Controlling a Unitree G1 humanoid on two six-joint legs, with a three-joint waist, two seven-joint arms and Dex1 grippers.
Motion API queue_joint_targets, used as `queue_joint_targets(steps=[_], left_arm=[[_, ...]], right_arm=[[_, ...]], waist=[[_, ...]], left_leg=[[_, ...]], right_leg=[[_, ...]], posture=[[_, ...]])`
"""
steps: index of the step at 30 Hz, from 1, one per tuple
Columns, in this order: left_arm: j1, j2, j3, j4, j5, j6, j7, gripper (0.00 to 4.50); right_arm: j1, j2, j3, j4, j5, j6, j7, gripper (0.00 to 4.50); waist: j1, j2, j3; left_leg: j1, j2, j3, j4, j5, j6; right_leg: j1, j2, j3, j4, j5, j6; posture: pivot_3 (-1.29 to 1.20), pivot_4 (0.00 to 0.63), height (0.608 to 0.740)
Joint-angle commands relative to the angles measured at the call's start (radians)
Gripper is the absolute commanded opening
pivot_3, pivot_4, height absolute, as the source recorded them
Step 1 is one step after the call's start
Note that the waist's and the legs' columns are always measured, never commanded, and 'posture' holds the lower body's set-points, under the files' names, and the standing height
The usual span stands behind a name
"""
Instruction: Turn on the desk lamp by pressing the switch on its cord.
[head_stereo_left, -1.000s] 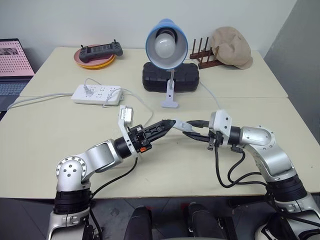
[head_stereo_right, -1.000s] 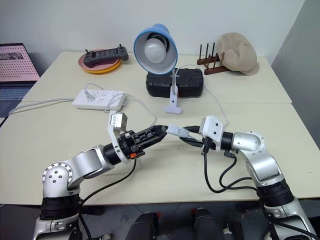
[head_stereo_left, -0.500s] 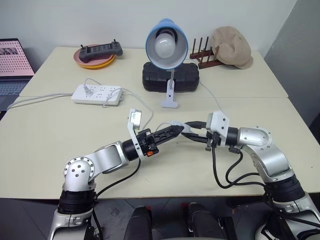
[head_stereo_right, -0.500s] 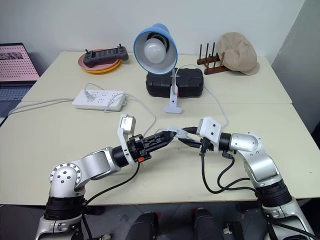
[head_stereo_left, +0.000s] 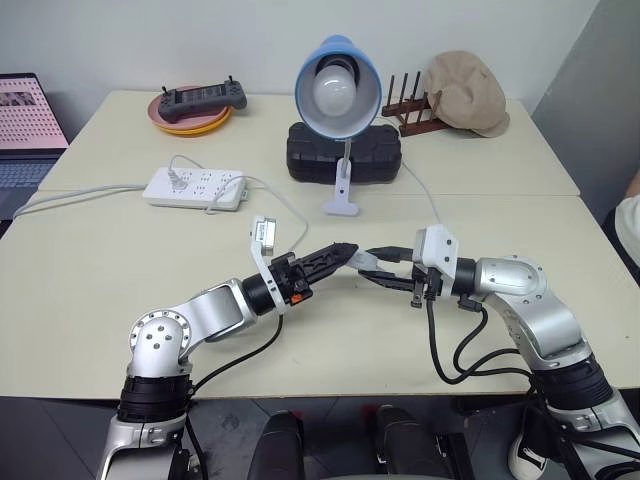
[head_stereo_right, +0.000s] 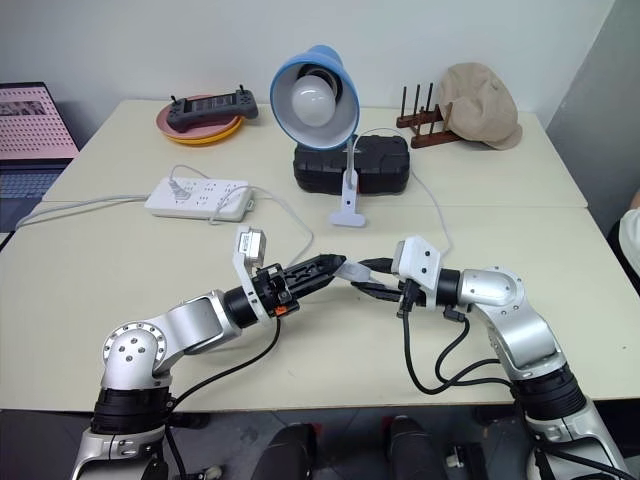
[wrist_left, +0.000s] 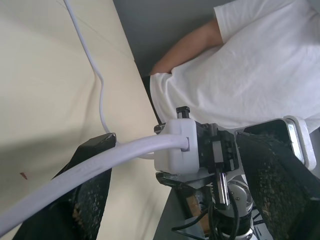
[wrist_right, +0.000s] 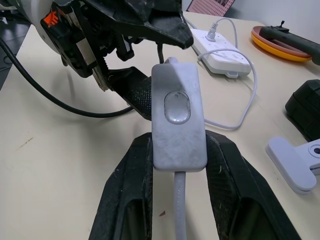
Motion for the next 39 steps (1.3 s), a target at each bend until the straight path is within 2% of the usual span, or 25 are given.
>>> queue_joint_targets(steps=[1,2,9,14,20,22,32,34,36,39], left_arm=[[0.008,0.009,0.006,-0.051,-0.008,0.009,-0.028,3.95],[0.009,0.008,0.004,-0.051,-0.006,0.008,-0.028,3.95],[0.008,0.003,0.005,-0.040,-0.005,0.004,-0.028,2.82],[0.008,0.004,0.006,-0.038,-0.008,0.004,-0.029,1.71],[0.009,0.004,0.004,-0.039,-0.007,0.006,-0.028,0.62],[0.012,0.005,0.005,-0.042,-0.008,0.007,-0.028,0.42],[0.012,0.007,0.005,-0.059,-0.004,0.001,-0.016,0.42],[0.015,0.009,0.011,-0.072,-0.014,-0.001,-0.027,1.12],[0.018,0.010,0.018,-0.086,-0.041,-0.002,-0.040,1.54],[0.019,0.020,0.001,-0.089,-0.010,0.003,-0.011,2.21]], right_arm=[[-0.011,0.001,-0.014,-0.033,0.011,-0.013,0.002,1.10],[-0.012,0.002,-0.013,-0.033,0.011,-0.013,0.001,1.10],[-0.013,0.004,-0.013,-0.039,0.012,-0.009,-0.001,1.10],[-0.014,0.004,-0.012,-0.043,0.013,-0.008,-0.001,1.10],[-0.020,0.009,-0.008,-0.043,0.013,-0.011,0.001,1.10],[-0.020,0.009,-0.007,-0.047,0.012,-0.012,0.002,1.10],[-0.026,0.014,-0.002,-0.042,0.010,-0.018,0.006,1.10],[-0.028,0.015,-0.001,-0.036,0.008,-0.021,0.007,1.10],[-0.029,0.017,-0.001,-0.033,0.006,-0.023,0.008,1.10],[-0.029,0.018,-0.001,-0.031,0.006,-0.022,0.010,1.10]], waist=[[0.000,0.000,0.000],[0.000,0.000,0.000],[0.000,0.000,0.000],[0.000,0.000,0.000],[0.000,0.000,0.000],[0.000,0.000,0.000],[0.000,0.000,0.000],[0.000,0.000,0.000],[0.000,0.000,0.000],[0.000,0.000,0.000]], left_leg=[[0.000,0.000,0.000,0.000,0.000,0.000],[0.000,0.000,0.000,0.000,0.000,0.000],[0.000,0.000,0.000,0.000,0.000,0.000],[0.000,0.000,0.000,0.000,0.000,0.000],[0.000,0.000,0.000,0.000,0.000,0.000],[0.000,0.000,0.000,0.000,0.000,0.000],[0.000,0.000,0.000,0.000,0.000,0.000],[0.000,0.000,0.000,0.000,0.000,0.000],[0.000,0.000,0.000,0.000,0.000,0.000],[0.000,0.000,0.000,0.000,0.000,0.000]], right_leg=[[0.000,0.000,0.000,0.000,0.000,0.000],[0.000,0.000,0.000,0.000,0.000,0.000],[0.000,0.000,0.000,0.000,0.000,0.000],[0.000,0.000,0.000,0.000,0.000,0.000],[0.000,0.000,0.000,0.000,0.000,0.000],[0.000,0.000,0.000,0.000,0.000,0.000],[0.000,0.000,0.000,0.000,0.000,0.000],[0.000,0.000,0.000,0.000,0.000,0.000],[0.000,0.000,0.000,0.000,0.000,0.000],[0.000,0.000,0.000,0.000,0.000,0.000]], posture=[[0.00,0.150,0.740],[0.00,0.150,0.740],[0.00,0.150,0.740],[0.00,0.150,0.740],[0.00,0.150,0.740],[0.00,0.150,0.740],[0.00,0.150,0.740],[0.00,0.150,0.740],[0.00,0.150,0.740],[0.00,0.150,0.740]])
